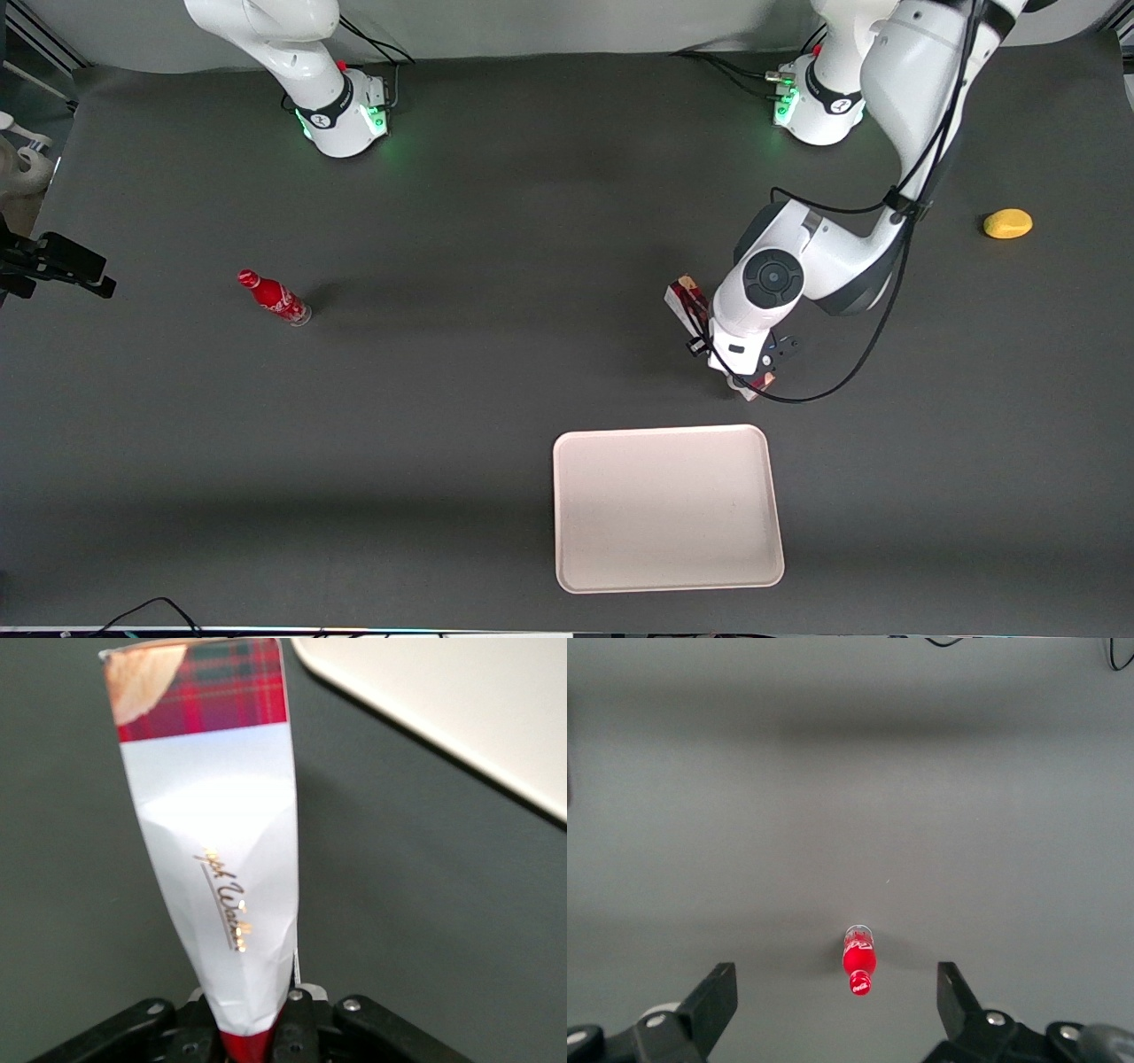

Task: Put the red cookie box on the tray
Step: 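Lower the left gripper and close it on the cookie box's end, then lift the box upright and carry it over the cream tray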

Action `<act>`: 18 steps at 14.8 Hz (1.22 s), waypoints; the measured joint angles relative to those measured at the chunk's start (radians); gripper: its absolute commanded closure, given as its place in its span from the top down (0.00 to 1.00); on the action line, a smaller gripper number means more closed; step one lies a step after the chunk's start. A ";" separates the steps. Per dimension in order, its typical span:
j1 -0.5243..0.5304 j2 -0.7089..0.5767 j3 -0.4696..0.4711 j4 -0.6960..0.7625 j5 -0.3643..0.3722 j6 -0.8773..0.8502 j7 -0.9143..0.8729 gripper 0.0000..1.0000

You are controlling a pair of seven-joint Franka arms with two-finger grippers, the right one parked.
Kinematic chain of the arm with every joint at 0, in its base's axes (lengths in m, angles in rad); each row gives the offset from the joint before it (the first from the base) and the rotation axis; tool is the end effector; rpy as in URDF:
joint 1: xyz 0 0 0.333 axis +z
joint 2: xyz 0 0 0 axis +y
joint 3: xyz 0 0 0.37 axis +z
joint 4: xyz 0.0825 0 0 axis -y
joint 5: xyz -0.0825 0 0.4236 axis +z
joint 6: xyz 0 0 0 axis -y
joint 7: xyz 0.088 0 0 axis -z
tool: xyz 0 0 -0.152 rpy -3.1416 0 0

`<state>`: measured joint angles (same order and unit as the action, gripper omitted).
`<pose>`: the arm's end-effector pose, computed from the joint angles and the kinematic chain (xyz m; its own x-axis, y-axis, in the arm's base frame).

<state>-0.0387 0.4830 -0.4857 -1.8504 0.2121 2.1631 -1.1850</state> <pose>0.5996 -0.3094 0.2570 0.8379 0.5382 -0.0909 0.5333 -0.8427 -0.0733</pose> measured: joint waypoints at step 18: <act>0.014 -0.088 -0.009 0.555 -0.085 -0.554 0.784 0.00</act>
<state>-0.0243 0.3953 -0.4944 -1.2952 0.1273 1.6086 -0.4007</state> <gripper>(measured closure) 0.846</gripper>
